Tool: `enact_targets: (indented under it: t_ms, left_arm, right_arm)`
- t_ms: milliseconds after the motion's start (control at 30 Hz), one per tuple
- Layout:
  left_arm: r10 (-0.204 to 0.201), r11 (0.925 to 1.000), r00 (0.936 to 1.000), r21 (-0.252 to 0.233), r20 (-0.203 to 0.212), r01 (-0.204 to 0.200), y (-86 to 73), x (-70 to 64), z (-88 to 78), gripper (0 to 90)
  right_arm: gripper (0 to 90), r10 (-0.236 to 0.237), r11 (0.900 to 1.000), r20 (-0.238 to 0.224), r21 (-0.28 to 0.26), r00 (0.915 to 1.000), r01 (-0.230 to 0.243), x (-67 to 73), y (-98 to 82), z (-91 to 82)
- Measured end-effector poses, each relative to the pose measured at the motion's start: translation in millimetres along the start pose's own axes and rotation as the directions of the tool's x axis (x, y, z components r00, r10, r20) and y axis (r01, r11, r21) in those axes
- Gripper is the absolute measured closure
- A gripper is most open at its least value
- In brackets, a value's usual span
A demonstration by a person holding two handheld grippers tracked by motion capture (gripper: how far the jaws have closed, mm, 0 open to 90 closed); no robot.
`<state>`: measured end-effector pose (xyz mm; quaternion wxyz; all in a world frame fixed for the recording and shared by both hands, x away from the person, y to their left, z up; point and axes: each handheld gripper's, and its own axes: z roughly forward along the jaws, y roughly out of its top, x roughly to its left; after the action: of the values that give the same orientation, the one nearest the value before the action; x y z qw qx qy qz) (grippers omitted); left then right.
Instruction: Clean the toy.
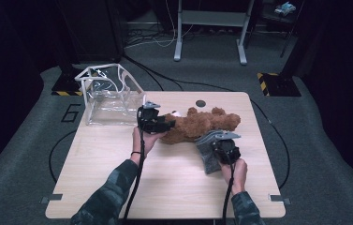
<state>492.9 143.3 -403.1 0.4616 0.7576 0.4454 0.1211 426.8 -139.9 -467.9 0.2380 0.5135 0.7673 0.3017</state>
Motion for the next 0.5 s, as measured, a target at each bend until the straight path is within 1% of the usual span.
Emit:
enact_targets:
  t_ms: [33, 67, 100, 133, 200, 233, 300, 333, 367, 433, 500]
  left_arm:
    - [0.0, 1.0, 1.0, 0.0, 0.0, 0.0, 0.0, 0.0, 0.0, 44.4]
    - [0.003, 1.0, 1.0, -0.002, -0.008, -0.003, -0.2, 0.8, -0.9, 44.4]
    - [0.0, 1.0, 0.9999, 0.001, -0.013, 0.0, -0.6, 2.6, -1.9, 44.2]
    - [-0.002, 1.0, 0.9999, 0.001, -0.017, 0.002, -1.2, 4.5, -2.3, 44.1]
    - [-0.008, 1.0, 0.9993, 0.003, -0.037, 0.008, -2.3, 7.6, -2.3, 43.9]
    - [-0.016, 0.9998, 0.999, 0.007, -0.042, 0.016, -3.1, 9.4, -2.4, 43.9]
    - [-0.005, 0.9998, 0.9975, 0.018, -0.07, 0.006, -4.7, 13.2, -1.5, 43.9]
    - [-0.005, 0.9995, 0.9969, 0.031, -0.078, 0.008, -5.9, 15.8, 0.2, 43.9]
    - [-0.005, 0.9995, 0.9969, 0.031, -0.078, 0.008, -5.9, 15.8, 0.2, 43.9]
    - [-0.012, 0.9989, 0.9958, 0.044, -0.09, 0.016, -7.8, 18.6, 3.9, 43.9]
    - [-0.015, 0.998, 0.9949, 0.059, -0.1, 0.021, -9.7, 20.5, 7.0, 43.9]
  right_arm:
    - [81.0, -0.02, 1.0, -0.022, 0.004, 0.9996, 0.02, 7.0, -0.7, 1.0]
    - [81.0, -0.02, 1.0, -0.022, 0.004, 0.9996, 0.02, 7.0, -0.7, 1.0]
    - [81.0, -0.035, 0.999, -0.038, 0.01, 0.9987, 0.035, 14.8, -1.0, 2.0]
    - [81.0, -0.046, 0.999, -0.066, 0.014, 0.9968, 0.047, 24.1, -1.1, 3.4]
    - [81.0, -0.081, 0.997, -0.092, 0.008, 0.9925, 0.082, 35.3, -0.3, 5.8]
    - [80.9, -0.095, 0.995, -0.107, 0.005, 0.9897, 0.097, 41.7, 0.7, 6.8]
    - [80.9, -0.121, 0.993, -0.133, -0.005, 0.9837, 0.122, 53.7, 3.7, 8.5]
    - [80.9, -0.16, 0.987, -0.143, -0.017, 0.9767, 0.159, 62.4, 9.4, 12.6]
    - [80.9, -0.16, 0.987, -0.143, -0.017, 0.9767, 0.159, 62.4, 9.4, 12.6]
    - [80.9, -0.172, 0.985, -0.139, -0.021, 0.9752, 0.171, 66.0, 17.4, 18.6]
    - [81.0, -0.156, 0.988, -0.121, -0.011, 0.9802, 0.156, 63.3, 25.0, 26.6]
